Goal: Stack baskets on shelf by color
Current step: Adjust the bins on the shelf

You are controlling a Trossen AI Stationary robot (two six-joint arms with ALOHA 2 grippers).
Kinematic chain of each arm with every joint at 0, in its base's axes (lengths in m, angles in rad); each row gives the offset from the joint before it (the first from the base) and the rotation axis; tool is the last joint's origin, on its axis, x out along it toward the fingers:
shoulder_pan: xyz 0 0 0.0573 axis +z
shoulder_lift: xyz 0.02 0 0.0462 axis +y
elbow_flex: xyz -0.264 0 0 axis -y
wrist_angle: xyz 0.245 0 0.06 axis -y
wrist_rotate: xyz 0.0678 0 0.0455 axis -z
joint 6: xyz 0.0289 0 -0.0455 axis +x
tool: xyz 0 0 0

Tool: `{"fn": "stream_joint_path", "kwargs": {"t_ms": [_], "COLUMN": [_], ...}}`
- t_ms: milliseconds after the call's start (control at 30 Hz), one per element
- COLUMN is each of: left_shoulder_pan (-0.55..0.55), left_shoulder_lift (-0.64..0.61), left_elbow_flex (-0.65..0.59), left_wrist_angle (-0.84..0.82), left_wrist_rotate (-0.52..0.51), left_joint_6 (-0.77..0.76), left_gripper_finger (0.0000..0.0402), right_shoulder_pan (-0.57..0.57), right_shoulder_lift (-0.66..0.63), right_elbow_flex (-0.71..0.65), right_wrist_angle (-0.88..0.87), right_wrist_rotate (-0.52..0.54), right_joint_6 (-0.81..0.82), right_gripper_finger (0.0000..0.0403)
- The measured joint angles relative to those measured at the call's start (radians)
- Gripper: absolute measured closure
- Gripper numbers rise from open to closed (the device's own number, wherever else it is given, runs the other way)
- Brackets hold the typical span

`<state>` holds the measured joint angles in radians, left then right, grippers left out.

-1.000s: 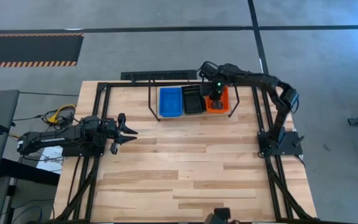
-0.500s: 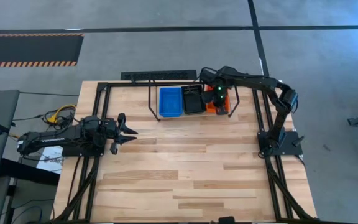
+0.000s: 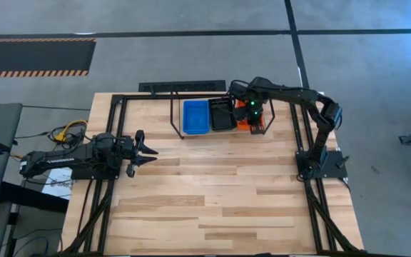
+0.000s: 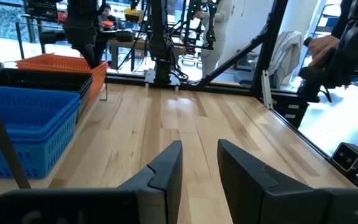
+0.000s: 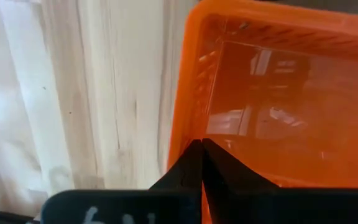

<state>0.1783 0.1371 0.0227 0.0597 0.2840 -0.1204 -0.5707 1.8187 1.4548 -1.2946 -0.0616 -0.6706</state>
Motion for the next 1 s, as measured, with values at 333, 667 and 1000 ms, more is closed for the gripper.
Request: {"fn": "stream_joint_path", "kwargs": {"t_ms": [333,667,1000], "left_shoulder_pan": [0.000,0.000,0.000], "left_shoulder_lift": [0.000,0.000,0.000], "left_elbow_flex": [0.000,0.000,0.000], "left_wrist_angle": [0.000,0.000,0.000], "left_wrist_rotate": [0.000,0.002,0.003], "left_joint_6": [0.000,0.004,0.023], "left_gripper_finger": [0.0313,0.0313,0.0313], "right_shoulder_pan": [0.015,0.011,-0.030], "right_shoulder_lift": [0.000,-0.007,-0.026], "right_elbow_flex": [0.000,0.000,0.001], "right_wrist_angle": [-0.048,-0.067,0.169], "right_wrist_rotate": [0.007,0.088,0.098], "right_joint_6": [0.000,-0.002,-0.009], "right_gripper_finger": [0.0374,0.0374,0.0375]}}
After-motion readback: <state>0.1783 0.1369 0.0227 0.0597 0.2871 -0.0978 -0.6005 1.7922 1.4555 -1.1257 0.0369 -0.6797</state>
